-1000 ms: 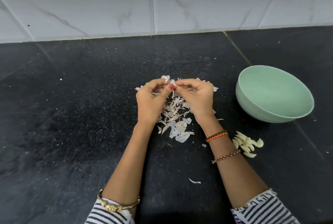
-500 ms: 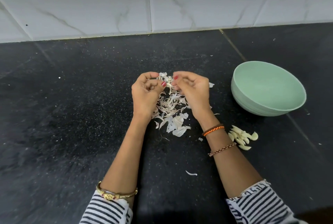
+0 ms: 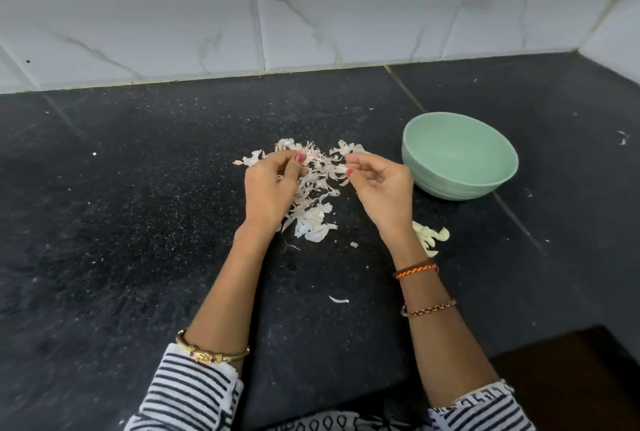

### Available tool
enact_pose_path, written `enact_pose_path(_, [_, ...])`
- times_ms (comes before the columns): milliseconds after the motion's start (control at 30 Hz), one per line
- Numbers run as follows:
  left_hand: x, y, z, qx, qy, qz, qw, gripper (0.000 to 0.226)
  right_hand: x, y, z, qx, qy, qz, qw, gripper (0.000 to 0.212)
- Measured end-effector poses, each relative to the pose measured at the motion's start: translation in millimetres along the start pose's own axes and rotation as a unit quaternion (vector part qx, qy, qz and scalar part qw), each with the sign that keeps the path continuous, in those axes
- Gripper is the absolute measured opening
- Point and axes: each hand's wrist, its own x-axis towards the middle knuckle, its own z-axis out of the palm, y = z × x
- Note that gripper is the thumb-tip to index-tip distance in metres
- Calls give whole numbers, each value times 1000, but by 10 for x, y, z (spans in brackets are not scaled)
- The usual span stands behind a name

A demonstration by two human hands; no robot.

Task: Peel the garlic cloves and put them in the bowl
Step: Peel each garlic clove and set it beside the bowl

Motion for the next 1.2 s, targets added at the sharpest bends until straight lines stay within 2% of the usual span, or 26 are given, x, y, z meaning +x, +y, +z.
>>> enact_pose_path(100, [-123, 11, 78, 100, -18, 65, 993, 21, -188, 79, -94, -103, 60, -45, 992, 26])
enact_pose_path(167, [-211, 24, 133, 124, -30, 97, 987, 24, -282, 125, -160, -150, 120, -78, 978, 25])
enact_pose_path(267, [-256, 45, 176, 134, -13, 140, 981, 16, -363, 186, -254, -185, 178, -116, 959, 23])
enact_pose_path(333, [-265, 48, 164, 133, 5, 128, 983, 12, -414, 211, -322, -201, 195, -104, 954, 23])
enact_pose_path(500, [-227, -35, 135, 163, 22, 94, 982, 17, -510, 255, -513, -212, 232, -45, 948, 23])
enact_pose_path(700, [-228, -35, 164, 151, 9, 78, 985, 20, -597, 251, -685, -211, 245, 21, 946, 23])
enact_pose_path(867, [-201, -81, 172, 153, 0, 75, 985, 21, -611, 213, -697, -189, 206, 73, 957, 22])
enact_pose_path(1067, [-198, -71, 175, 151, -3, 63, 987, 23, -617, 210, -655, -183, 205, 33, 961, 30])
enact_pose_path(1200, [-171, -96, 160, 147, 9, 57, 987, 31, -612, 231, -602, -202, 229, -41, 951, 32])
